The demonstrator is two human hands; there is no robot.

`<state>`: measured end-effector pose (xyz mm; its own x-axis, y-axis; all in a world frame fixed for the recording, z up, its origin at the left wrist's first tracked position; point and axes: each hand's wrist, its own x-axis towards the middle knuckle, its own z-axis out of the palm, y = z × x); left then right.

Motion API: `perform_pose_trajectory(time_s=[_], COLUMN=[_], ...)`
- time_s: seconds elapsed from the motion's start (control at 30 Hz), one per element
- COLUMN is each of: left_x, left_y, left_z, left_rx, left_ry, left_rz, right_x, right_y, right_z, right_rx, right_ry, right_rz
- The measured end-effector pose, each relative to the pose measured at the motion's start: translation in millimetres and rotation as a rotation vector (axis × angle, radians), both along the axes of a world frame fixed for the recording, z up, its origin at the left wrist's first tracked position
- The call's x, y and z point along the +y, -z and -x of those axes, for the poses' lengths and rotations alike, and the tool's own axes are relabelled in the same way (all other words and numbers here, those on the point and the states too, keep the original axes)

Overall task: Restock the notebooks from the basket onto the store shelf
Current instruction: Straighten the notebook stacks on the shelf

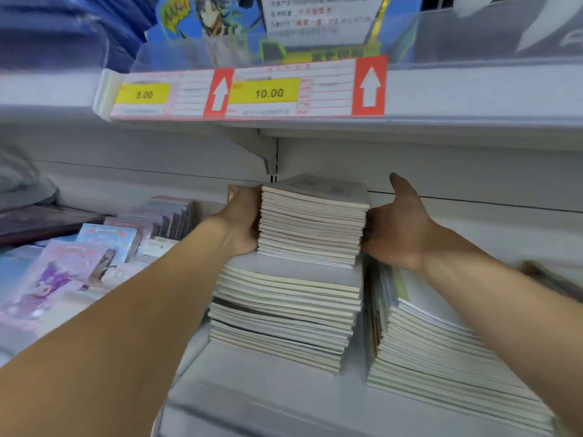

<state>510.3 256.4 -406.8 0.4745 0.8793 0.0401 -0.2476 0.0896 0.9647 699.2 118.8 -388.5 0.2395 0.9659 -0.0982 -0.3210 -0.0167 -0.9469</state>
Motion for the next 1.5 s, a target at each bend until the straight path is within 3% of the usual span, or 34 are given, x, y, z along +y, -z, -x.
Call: perform_pose_trajectory(time_s=[0.23, 0.47, 0.8, 0.9, 1.03, 1.2, 1.37, 1.5], left_x=[19, 18, -34, -39, -44, -59, -49, -57], left_y=[2, 5, -13, -16, -24, -13, -19, 10], left_z=[8, 19, 8, 21, 19, 5, 19, 34], left_rx=[0.035, -0.114, 0.180, 0.172, 0.003, 0.085, 0.120, 0.474], left_ry=[0.163, 0.238, -0.078, 0.020, -0.070, -0.225, -0.087, -0.227], left_rz=[0.027, 0.112, -0.028, -0.014, -0.063, -0.188, -0.147, -0.753], right_x=[1, -4, -36, -34, -21, -19, -20, -2], right_y=[8, 12, 17, 14, 0, 6, 6, 2], right_z=[18, 46, 64, 60, 64, 80, 55, 39], right_rx=[-0.014, 0.081, -0.049, 0.000, -0.004, -0.096, -0.035, 0.049], right_ry=[0.065, 0.116, 0.034, 0.063, 0.373, 0.372, 0.328, 0.260], right_rz=[-0.048, -0.155, -0.163, -0.128, -0.132, -0.176, -0.233, -0.169])
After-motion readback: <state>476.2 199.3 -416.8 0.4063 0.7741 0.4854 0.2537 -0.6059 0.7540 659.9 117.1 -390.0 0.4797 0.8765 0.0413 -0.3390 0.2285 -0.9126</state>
